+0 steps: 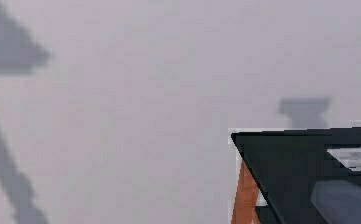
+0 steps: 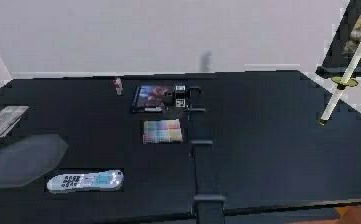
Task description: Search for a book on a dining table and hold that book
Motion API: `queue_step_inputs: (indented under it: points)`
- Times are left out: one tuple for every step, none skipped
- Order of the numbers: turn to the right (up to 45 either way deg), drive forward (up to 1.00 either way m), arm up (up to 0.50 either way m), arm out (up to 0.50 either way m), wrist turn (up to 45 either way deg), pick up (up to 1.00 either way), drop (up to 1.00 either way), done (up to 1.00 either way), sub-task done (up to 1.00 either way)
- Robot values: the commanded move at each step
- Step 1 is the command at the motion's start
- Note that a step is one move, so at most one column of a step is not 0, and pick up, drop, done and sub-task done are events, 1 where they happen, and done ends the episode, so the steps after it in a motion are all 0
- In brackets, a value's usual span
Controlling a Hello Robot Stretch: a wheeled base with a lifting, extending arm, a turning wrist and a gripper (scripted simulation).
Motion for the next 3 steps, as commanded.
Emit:
queue_step_inputs:
  points:
    - [0.0, 0.0, 0.0, 0.0, 0.0, 1.0, 0.0, 0.0, 0.0]
    - [0.0, 0.0, 0.1, 0.0, 0.0, 0.0, 0.0, 0.0, 0.0]
    - [0.0, 0.0, 0.0, 0.0, 0.0, 0.0, 0.0, 1.0, 0.0]
